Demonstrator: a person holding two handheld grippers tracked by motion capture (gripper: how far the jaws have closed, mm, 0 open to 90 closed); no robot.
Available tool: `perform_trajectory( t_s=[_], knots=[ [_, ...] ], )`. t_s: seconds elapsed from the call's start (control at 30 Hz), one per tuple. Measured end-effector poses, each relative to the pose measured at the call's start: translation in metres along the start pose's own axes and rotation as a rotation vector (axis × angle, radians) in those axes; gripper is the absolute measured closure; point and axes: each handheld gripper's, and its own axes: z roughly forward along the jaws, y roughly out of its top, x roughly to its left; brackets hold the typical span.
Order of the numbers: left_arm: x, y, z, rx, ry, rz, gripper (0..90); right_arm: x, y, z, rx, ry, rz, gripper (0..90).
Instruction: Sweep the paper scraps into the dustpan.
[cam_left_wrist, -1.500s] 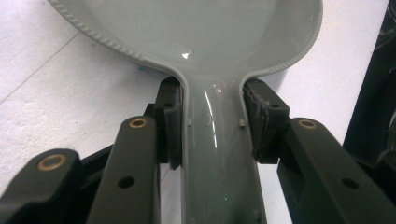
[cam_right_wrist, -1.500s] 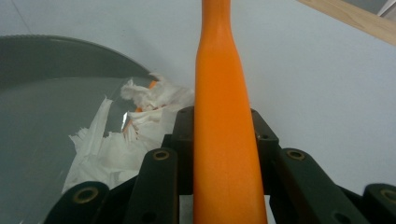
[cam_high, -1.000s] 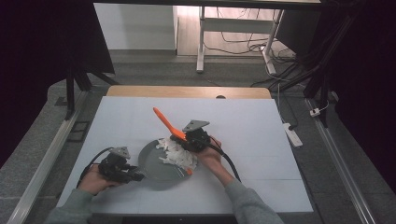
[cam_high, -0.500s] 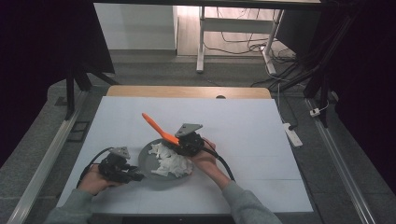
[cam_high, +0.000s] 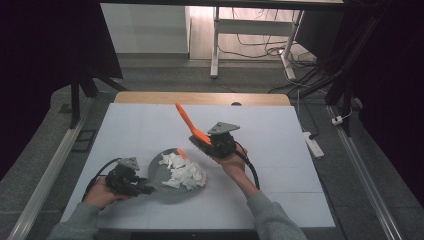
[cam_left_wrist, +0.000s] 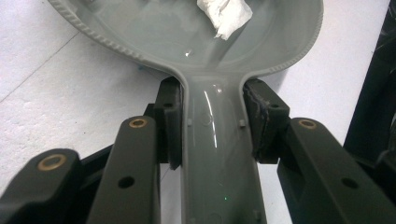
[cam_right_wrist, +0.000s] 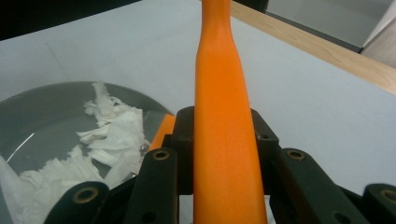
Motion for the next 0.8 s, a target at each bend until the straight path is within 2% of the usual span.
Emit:
perform_trajectory(
  t_s=[0.23,0.37,0.53,0.7,0.8],
  knots=[
    [-0.001,-0.001,0.000,-0.002,0.003,-0.003,61.2,-0.008,-0.012,-0.012,0.020,-0.048,0.048,70.3],
    [-0.001,-0.001,0.000,-0.001,0.003,-0.004,61.3,-0.012,-0.023,-0.019,0.057,-0.101,0.057,70.3],
    [-0.002,-0.002,0.000,-0.003,0.006,-0.005,61.2,-0.021,-0.038,-0.028,0.087,-0.156,0.089,70.3],
    [-0.003,-0.002,0.000,-0.003,0.008,-0.008,61.2,-0.029,-0.046,-0.032,0.101,-0.184,0.131,70.3],
    [-0.003,-0.002,0.000,-0.003,0.009,-0.009,61.2,-0.028,-0.048,-0.031,0.113,-0.187,0.128,70.3]
  ],
)
